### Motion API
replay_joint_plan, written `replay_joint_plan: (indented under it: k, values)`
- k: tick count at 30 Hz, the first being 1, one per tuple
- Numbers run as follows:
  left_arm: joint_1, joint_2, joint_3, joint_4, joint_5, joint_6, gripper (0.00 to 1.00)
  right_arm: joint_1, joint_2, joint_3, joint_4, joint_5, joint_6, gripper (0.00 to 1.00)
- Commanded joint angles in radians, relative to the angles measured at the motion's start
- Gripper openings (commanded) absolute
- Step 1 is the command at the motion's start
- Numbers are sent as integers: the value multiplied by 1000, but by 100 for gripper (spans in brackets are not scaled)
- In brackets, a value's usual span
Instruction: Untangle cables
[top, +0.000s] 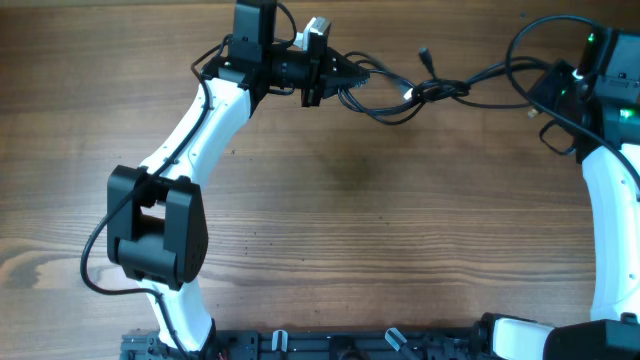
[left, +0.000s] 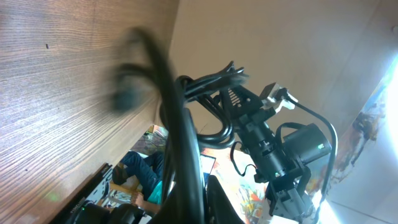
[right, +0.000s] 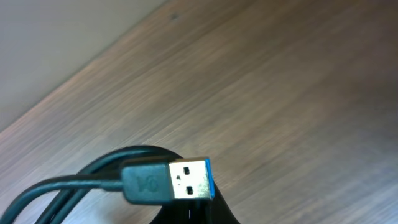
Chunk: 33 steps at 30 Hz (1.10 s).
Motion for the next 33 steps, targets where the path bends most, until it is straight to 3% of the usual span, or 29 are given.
replay_joint_plan:
  k: [1,6,8,9,13,15,21,23,24,27,29,33]
  values:
    - [21,-5,7,0,9,43,4,-20,-16,14,15,-297,-87,4]
    - [21,-5,7,-72,-88,294,4,-10,20,14,-99,-523,-111,4]
    - [21,-5,7,-225,-277,392,4,18,42,11,-151,-539,-130,4]
    - [21,-5,7,-334,-446,416,4,47,57,11,-183,-542,-144,4]
    - [8,-5,7,-617,-991,416,4,156,103,11,-217,-521,-170,4]
    - [0,-5,7,-687,-1117,418,4,214,135,11,-218,-470,-164,4]
    - [-4,-5,7,-771,-1163,577,4,265,242,11,-216,-294,-105,4]
    - [-4,-5,7,-785,-1183,607,8,262,259,11,-218,-294,-117,4]
    - [-4,-5,7,-787,-1186,632,15,262,259,11,-219,-294,-121,4]
    - [-4,-5,7,-779,-1194,727,55,262,259,11,-216,-299,-131,4]
    - [-4,-6,20,-772,-1193,817,61,262,259,11,-215,-330,-144,4]
    - [-11,-31,124,-819,-1154,895,62,262,259,11,-207,-398,-178,5]
